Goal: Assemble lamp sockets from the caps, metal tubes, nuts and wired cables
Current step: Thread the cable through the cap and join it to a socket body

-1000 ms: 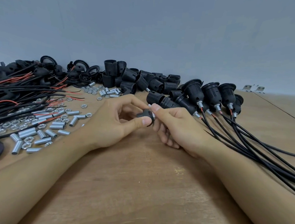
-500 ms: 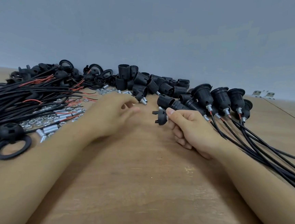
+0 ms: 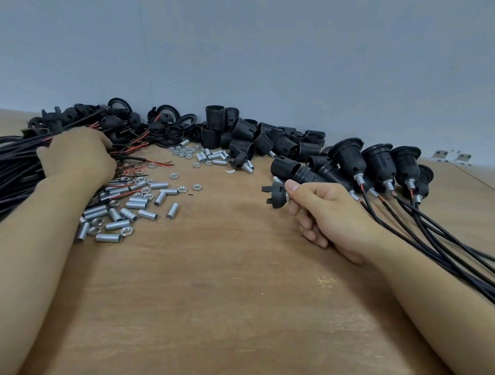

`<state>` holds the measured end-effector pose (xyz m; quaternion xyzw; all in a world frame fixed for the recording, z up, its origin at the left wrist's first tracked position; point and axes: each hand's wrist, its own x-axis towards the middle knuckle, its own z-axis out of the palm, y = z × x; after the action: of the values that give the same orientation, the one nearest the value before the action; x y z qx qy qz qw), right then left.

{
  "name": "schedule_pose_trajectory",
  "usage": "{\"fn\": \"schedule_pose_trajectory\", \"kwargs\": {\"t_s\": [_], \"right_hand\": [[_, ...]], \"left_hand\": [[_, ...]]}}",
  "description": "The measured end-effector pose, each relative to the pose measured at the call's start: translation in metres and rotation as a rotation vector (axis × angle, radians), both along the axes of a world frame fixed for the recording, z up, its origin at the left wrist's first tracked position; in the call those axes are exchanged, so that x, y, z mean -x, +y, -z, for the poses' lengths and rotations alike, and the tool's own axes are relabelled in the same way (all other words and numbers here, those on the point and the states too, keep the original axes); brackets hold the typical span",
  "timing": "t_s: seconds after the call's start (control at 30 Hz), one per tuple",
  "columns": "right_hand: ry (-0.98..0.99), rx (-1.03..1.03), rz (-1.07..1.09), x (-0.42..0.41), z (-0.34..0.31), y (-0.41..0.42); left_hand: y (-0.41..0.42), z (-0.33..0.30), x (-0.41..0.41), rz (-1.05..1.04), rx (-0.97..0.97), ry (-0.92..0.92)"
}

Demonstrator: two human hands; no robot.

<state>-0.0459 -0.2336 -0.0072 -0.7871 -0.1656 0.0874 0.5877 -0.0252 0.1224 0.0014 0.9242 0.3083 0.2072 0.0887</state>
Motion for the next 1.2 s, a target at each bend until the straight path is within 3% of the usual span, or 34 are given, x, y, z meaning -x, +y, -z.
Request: {"fn": "schedule_pose_trajectory", "kwargs": {"t_s": [0.17,0.3,0.37,0.43,0.53,0.6,0.73,0.9,1.03,1.2], "right_hand": [[0.001,0.004,-0.002,-0.001,0.000,0.000],[0.001,0.005,-0.002,-0.001,-0.001,0.000],[0.001,0.006,0.003,0.000,-0.001,0.000],[0.017,-0.024,0.022,0.000,-0.002,0.000],[0.108,-0.171,0.082,-0.001,-0.006,-0.001],[0.151,-0.277,0.124,-0.001,-0.009,-0.003],[0.160,-0.485,0.198,-0.004,-0.013,-0.006],[0.104,-0.675,0.211,-0.008,-0.017,-0.013],[0.056,-0.653,0.285,-0.010,-0.017,-0.014],[-0.010,-0.473,0.261,-0.006,-0.016,-0.012]], "left_hand": [[0.001,0.003,-0.002,-0.007,-0.006,0.010],[-0.008,-0.004,-0.003,0.041,-0.099,-0.288],[-0.024,-0.011,-0.004,0.206,-0.165,-0.510],[-0.051,-0.013,-0.001,0.505,-0.230,-0.661],[-0.094,-0.008,0.006,0.923,-0.342,-0.760],[-0.115,-0.006,0.012,1.111,-0.305,-0.781],[-0.142,-0.001,0.024,1.261,-0.008,-0.835],[-0.156,0.001,0.033,1.240,0.881,-0.704],[-0.151,-0.004,0.031,1.145,1.357,-0.641],[-0.143,-0.009,0.030,0.980,1.630,-0.620]]}}
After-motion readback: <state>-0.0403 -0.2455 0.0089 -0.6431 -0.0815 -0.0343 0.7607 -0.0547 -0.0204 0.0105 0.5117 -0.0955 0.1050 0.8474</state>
